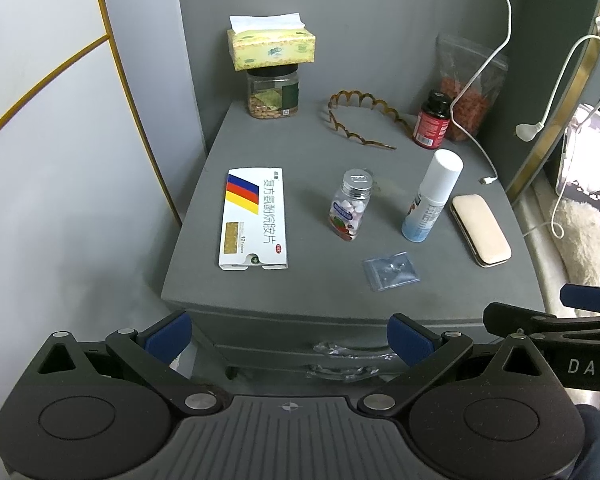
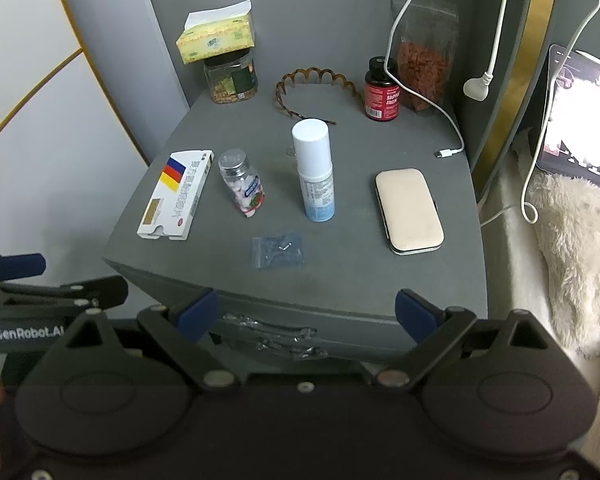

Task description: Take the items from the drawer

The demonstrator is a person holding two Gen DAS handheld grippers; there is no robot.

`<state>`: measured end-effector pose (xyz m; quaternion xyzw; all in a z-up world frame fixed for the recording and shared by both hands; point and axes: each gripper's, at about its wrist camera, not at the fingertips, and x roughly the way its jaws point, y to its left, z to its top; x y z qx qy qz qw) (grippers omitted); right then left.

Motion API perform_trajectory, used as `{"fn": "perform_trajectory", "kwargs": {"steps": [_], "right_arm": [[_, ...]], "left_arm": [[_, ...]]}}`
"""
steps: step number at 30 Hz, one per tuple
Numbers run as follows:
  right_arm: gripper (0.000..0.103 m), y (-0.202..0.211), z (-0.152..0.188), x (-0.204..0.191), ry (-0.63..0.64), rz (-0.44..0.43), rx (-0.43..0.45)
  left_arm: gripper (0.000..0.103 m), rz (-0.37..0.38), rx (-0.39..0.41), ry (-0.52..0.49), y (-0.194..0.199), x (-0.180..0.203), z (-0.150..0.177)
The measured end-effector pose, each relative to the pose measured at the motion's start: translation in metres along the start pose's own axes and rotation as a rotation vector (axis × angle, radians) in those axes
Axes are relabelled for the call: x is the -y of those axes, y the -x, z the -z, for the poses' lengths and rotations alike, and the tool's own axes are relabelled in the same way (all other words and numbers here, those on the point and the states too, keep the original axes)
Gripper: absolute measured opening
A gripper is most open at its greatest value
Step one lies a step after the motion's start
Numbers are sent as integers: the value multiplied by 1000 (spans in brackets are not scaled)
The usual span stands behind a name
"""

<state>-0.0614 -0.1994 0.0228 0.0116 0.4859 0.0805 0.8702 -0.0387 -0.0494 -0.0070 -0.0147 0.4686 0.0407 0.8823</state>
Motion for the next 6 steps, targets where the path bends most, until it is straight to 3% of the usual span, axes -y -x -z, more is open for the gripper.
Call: {"fn": "perform_trajectory", "kwargs": {"steps": [6], "right_arm": [[96,-3,0,-2,-1,-2,-5]], "left_arm": [[103,-6,0,2,-8,1,-2]]}}
